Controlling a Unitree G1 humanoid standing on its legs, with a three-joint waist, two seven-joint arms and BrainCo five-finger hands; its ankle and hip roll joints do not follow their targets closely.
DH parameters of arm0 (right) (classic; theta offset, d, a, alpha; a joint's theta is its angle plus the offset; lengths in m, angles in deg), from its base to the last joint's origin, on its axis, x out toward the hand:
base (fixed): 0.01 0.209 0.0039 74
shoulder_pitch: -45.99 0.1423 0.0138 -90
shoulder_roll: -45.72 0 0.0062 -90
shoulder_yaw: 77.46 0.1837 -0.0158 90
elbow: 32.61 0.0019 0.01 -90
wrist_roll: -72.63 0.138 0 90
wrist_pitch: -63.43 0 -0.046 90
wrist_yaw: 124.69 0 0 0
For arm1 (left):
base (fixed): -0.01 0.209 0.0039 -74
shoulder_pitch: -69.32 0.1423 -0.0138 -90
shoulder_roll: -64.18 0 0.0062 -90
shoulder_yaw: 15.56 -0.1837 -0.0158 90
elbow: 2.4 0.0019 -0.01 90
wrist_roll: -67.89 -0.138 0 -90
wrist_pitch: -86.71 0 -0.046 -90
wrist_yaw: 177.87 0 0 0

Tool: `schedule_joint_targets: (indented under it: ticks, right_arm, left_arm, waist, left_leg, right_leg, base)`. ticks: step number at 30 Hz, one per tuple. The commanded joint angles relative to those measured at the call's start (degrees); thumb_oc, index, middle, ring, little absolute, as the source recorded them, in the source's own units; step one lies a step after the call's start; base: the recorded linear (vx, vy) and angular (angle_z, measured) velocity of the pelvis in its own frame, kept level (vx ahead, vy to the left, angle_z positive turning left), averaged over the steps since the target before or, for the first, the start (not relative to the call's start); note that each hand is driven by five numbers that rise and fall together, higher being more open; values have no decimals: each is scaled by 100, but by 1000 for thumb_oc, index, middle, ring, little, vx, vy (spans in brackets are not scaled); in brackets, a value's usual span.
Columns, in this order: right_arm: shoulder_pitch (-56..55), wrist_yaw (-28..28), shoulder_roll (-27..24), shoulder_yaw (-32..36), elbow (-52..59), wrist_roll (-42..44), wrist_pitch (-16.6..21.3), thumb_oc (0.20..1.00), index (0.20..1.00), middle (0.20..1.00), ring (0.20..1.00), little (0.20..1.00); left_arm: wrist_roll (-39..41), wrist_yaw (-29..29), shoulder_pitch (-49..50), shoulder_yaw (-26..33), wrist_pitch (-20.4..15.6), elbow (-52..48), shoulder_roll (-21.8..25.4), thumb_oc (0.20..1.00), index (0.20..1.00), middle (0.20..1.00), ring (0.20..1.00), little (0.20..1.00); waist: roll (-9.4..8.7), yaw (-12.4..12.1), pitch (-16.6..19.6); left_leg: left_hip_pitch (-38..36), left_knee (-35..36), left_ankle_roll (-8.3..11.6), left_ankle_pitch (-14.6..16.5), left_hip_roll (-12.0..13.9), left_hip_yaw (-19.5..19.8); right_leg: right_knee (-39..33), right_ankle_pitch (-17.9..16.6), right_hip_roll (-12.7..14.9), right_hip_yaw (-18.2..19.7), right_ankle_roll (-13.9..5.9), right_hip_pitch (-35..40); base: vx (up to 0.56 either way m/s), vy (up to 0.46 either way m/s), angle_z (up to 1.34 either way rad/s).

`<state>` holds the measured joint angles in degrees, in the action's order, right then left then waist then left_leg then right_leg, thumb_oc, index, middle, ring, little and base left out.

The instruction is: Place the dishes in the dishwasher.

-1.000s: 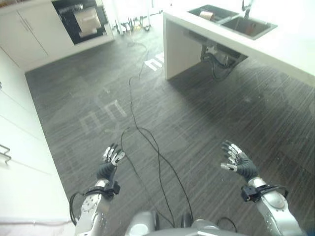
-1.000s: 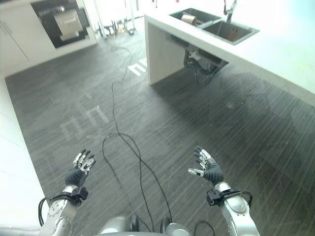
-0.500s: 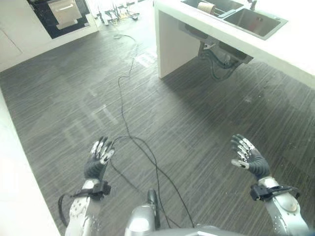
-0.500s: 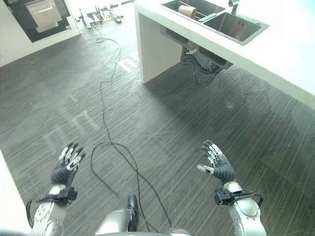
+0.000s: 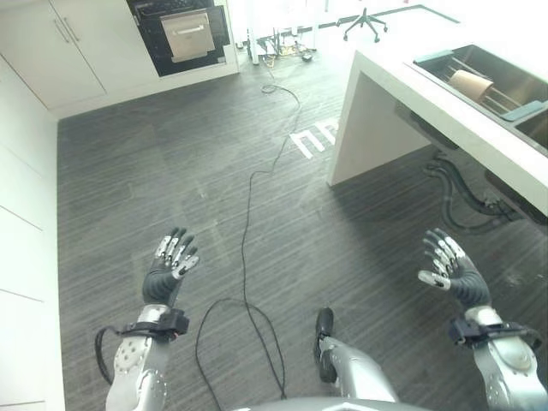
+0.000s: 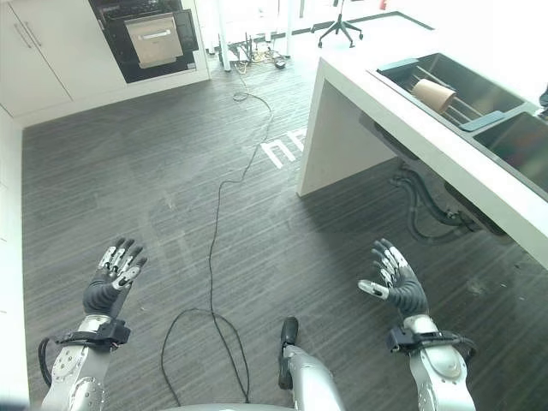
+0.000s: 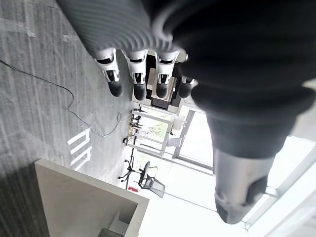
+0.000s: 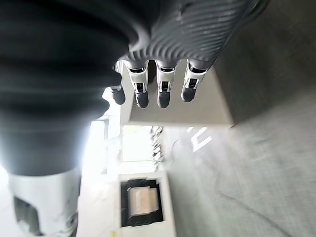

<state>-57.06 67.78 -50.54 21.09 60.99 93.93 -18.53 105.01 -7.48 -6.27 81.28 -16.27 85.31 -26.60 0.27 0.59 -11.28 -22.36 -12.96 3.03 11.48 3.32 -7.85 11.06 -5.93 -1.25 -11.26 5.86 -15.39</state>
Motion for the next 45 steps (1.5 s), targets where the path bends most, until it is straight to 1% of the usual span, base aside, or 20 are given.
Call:
schedule_joint_targets:
  ticks: [1,3,4,5,8,11,14,17,19,21,23,24,26,27,28,31,37,41,43,45]
  right_arm:
    - [69,-205,-44,-6,758,-77,501,1000,1000,1000,1000,1000]
    - [78,-256,-112,77,846,-31,525,1000,1000,1000,1000,1000]
    - [151,-394,-234,248,1032,-26,655,1000,1000,1000,1000,1000]
    - [162,-421,-245,255,1049,-34,668,1000,1000,1000,1000,1000]
    - [254,-562,-316,417,1264,53,630,1000,1000,1000,1000,1000]
    - [73,-512,-303,654,1562,22,650,1000,1000,1000,1000,1000]
    - [61,-429,-347,716,1790,80,482,1000,1000,1000,1000,1000]
    - [239,-518,-382,615,1858,75,335,1000,1000,1000,1000,1000]
    - [198,-544,-288,612,1968,158,296,1000,1000,1000,1000,1000]
    - [146,-551,-156,602,2020,130,338,1000,1000,1000,1000,1000]
    - [168,-596,36,406,1948,-33,385,1000,1000,1000,1000,1000]
    - [183,-562,49,385,1922,-18,399,1000,1000,1000,1000,1000]
    - [239,-470,77,337,1850,89,394,1000,1000,1000,1000,1000]
    - [280,-409,30,373,1751,273,454,1000,1000,1000,1000,1000]
    - [286,-397,21,388,1715,317,505,1000,1000,1000,1000,1000]
    - [479,-358,113,172,1695,155,580,1000,1000,1000,1000,1000]
    - [695,-644,85,-18,1632,70,630,1000,1000,1000,1000,1000]
    - [805,-774,-86,45,1622,123,523,1000,1000,1000,1000,1000]
    - [772,-758,-213,138,1660,150,482,1000,1000,1000,1000,1000]
    - [694,-681,-300,231,1689,115,542,1000,1000,1000,1000,1000]
  left_arm:
    - [44,89,-139,135,-574,-465,405,1000,1000,1000,1000,1000]
    - [-12,69,-153,109,-623,-535,361,1000,1000,1000,1000,1000]
    - [64,-16,-198,66,-715,-609,234,1000,1000,1000,1000,1000]
    - [78,-25,-207,62,-718,-607,230,1000,1000,1000,1000,1000]
    - [165,-80,-213,79,-640,-785,255,1000,1000,1000,1000,1000]
    - [318,-185,-26,135,-675,-972,210,1000,1000,1000,1000,1000]
    - [123,-316,97,106,-919,-1075,131,1000,1000,1000,1000,1000]
    - [34,-317,-60,23,-941,-1090,236,1000,1000,1000,1000,1000]
    - [230,-255,-297,2,-772,-1114,387,1000,1000,1000,1000,1000]
    - [352,-265,-449,7,-748,-1125,439,1000,1000,1000,1000,1000]
    - [24,-224,-603,-171,-833,-1144,485,1000,1000,1000,1000,1000]
    - [-39,-183,-613,-181,-849,-1132,501,1000,1000,1000,1000,1000]
    - [-137,-27,-623,-172,-886,-1133,568,1000,1000,1000,1000,1000]
    - [-81,101,-658,-67,-826,-1174,723,1000,1000,1000,1000,1000]
    - [-61,88,-662,-24,-799,-1187,750,1000,1000,1000,1000,1000]
    - [-237,204,-604,-19,-822,-1305,737,1000,1000,1000,1000,1000]
    - [-314,334,-740,-84,-780,-1262,791,1000,1000,1000,1000,1000]
    - [-178,397,-677,-91,-621,-1243,688,1000,1000,1000,1000,1000]
    - [-144,396,-597,-123,-623,-1216,609,1000,1000,1000,1000,1000]
    - [-174,215,-409,-148,-591,-1206,480,1000,1000,1000,1000,1000]
  waist:
    - [-307,206,182]
    - [-355,209,204]
    - [-398,183,142]
    - [-395,178,136]
    - [-304,219,144]
    - [-109,205,186]
    - [-46,73,155]
    - [-26,59,156]
    - [-45,78,189]
    - [-86,120,196]
    - [-97,159,166]
    - [-100,158,163]
    - [-111,108,148]
    - [-142,56,123]
    - [-160,46,118]
    - [-188,2,95]
    - [-176,69,188]
    - [-180,182,274]
    - [-227,173,244]
    - [-275,135,173]
  left_leg:
    - [1292,-70,-53,-231,-258,222]
    - [1559,-723,61,-483,-244,209]
    - [2443,-1796,42,-489,-196,215]
    - [2465,-1778,28,-460,-179,195]
    - [2211,-364,-4,-375,133,-86]
    - [1786,1579,248,-917,311,278]
    - [2106,1796,388,-1236,434,695]
    - [2053,1796,277,-1191,444,407]
    - [1939,1796,140,-1076,275,499]
    - [1894,1796,-23,-1031,124,548]
    - [1774,1796,-321,-906,-111,663]
    - [1751,1796,-330,-880,-113,612]
    - [1673,1796,-303,-819,-73,390]
    - [1570,1796,-209,-754,9,-6]
    - [1529,1796,-175,-712,16,-116]
    - [1277,1796,-129,-504,37,-592]
    - [952,1757,-117,-347,267,-974]
    - [979,1007,129,-352,646,-995]
    - [1477,-260,329,-670,923,-840]
    - [2087,-1452,358,-710,922,-598]
  right_leg:
    - [-1211,361,605,-92,-1153,1332]
    - [-1267,402,627,-99,-1055,1442]
    - [-1209,645,642,49,-890,1750]
    - [-1205,667,639,62,-888,1769]
    - [-1252,898,546,173,-957,1964]
    - [-1368,1053,458,413,-1081,2168]
    - [-1492,1214,487,586,-1083,2487]
    - [-1407,1261,779,394,-1242,2595]
    - [-1060,1339,967,382,-1409,2501]
    - [-433,1288,1083,476,-1509,2276]
    - [1194,990,1041,563,-1571,1545]
    - [1260,968,1026,497,-1577,1480]
    - [1119,925,1045,157,-1573,1393]
    - [103,867,1131,-430,-1560,1492]
    - [-300,760,1186,-572,-1559,1542]
    - [-1051,-117,1669,-1022,-1723,1419]
    - [-1240,74,1529,-1153,-1672,1507]
    - [-1293,358,1116,-986,-1358,1575]
    - [-1385,505,959,-863,-1118,1753]
    - [-1346,675,914,-715,-934,1878]
  base:
    - [291,-270,-62]
    - [237,-227,-56]
    - [262,-205,-36]
    - [314,-137,-32]
    - [281,103,-58]
    - [396,257,-32]
    - [410,361,-85]
    - [295,436,-107]
    - [249,426,-106]
    - [223,356,-29]
    - [263,385,-13]
    - [171,207,-48]
    - [84,-7,-79]
    - [101,-99,-108]
    - [126,-174,-131]
    - [108,-213,-100]
    - [178,-386,-63]
    - [229,-509,-36]
    - [187,-445,-48]
    - [183,-314,-48]
